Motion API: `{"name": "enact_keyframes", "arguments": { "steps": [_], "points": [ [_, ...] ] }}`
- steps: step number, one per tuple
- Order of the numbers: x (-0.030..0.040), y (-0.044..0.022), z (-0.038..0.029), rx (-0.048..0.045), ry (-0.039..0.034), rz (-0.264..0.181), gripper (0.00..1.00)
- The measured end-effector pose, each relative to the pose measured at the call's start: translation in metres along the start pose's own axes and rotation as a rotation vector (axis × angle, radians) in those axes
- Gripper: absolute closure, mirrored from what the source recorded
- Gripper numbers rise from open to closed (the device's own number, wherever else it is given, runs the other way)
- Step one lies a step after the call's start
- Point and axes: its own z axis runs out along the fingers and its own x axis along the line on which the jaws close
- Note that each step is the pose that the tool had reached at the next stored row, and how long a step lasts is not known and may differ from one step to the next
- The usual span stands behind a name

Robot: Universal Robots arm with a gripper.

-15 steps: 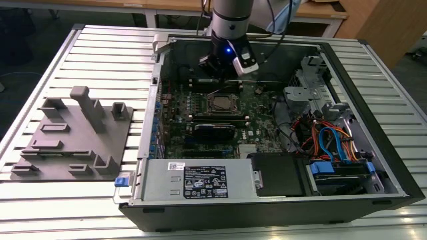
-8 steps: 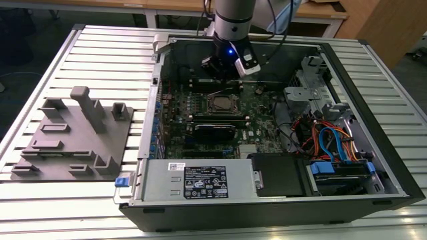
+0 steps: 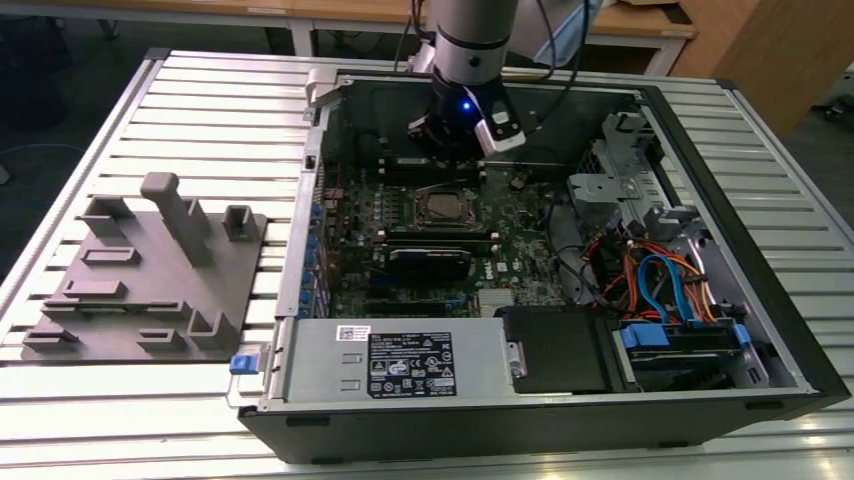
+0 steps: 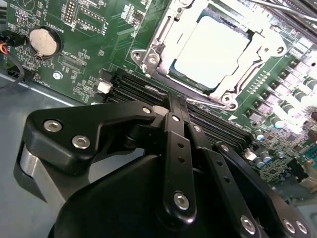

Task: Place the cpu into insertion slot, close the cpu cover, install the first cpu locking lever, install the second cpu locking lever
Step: 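Install the first cpu locking lever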

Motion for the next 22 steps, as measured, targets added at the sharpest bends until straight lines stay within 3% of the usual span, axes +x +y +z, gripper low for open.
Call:
{"name": "enact_keyframes", "arguments": {
  "steps": [8,22],
  "points": [
    [-0.0077,0.0001,0.0028,0.0001,0.0,0.0,0.9],
    [-0.0084,-0.0001,0.0076,-0.0009,-0.0001,0.0,0.9]
  ]
}}
